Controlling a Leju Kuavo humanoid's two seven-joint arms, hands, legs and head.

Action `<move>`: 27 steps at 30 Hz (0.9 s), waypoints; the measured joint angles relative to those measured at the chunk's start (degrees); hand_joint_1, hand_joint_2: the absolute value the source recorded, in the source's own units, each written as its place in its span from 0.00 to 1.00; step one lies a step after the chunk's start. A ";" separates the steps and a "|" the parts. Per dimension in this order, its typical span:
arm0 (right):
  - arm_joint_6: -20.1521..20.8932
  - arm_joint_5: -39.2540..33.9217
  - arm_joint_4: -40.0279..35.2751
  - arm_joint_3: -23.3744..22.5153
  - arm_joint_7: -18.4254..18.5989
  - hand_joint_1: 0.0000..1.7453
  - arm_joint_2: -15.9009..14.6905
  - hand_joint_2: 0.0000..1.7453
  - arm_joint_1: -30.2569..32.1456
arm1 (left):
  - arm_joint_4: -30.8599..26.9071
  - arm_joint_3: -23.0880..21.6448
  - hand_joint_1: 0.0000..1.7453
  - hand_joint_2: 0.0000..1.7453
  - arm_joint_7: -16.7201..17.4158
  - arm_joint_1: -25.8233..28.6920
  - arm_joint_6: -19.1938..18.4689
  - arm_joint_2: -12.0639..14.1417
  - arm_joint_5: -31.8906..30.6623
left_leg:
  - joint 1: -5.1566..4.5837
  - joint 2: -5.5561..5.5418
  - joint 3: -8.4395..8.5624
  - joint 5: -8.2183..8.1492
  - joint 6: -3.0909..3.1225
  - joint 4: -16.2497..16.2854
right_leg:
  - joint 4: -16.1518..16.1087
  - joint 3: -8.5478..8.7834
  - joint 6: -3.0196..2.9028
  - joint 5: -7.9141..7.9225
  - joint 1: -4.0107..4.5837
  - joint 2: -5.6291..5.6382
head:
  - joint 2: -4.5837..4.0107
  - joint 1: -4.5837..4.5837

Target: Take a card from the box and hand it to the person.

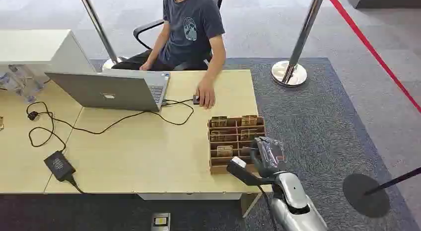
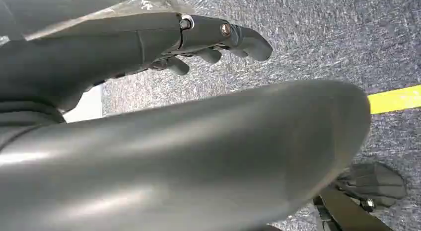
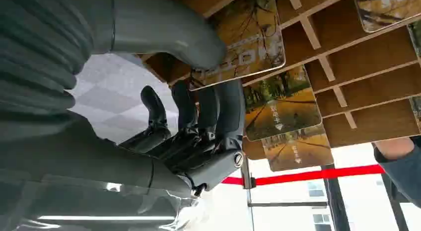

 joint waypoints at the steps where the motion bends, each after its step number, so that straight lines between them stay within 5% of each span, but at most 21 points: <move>1: 0.00 -0.02 0.00 0.00 0.00 0.76 0.00 1.00 0.00 | 0.00 0.00 0.00 0.00 0.00 0.00 0.00 0.00 0.00 | 0.00 0.00 0.00 0.00 0.00 0.00 | 0.00 0.00 0.00 0.00 0.00 0.00 | -0.02 0.00; 7: -0.02 0.00 -0.02 0.00 0.04 0.82 0.00 1.00 0.02 | 0.00 0.00 0.00 0.00 -0.04 -0.01 0.00 0.00 -0.07 | 0.00 0.00 0.00 0.04 0.02 0.00 | 0.00 -0.01 0.02 0.03 0.00 0.00 | -0.02 0.00; 13: -0.09 0.20 -0.72 -0.02 0.50 1.00 0.00 1.00 0.40 | 0.00 0.00 0.00 0.00 -0.11 -0.01 0.00 0.00 -0.26 | -0.01 0.01 0.00 0.06 0.03 0.00 | 0.00 -0.01 0.01 0.04 0.00 0.00 | 0.00 0.00; 27: 0.09 1.73 -2.62 -0.11 1.33 1.00 0.00 1.00 1.59 | 0.00 0.00 0.00 0.00 -0.59 -0.02 0.00 0.00 -0.33 | -0.02 0.01 -0.05 0.07 0.03 0.00 | 0.00 -0.05 0.01 0.04 0.00 0.00 | 0.00 0.00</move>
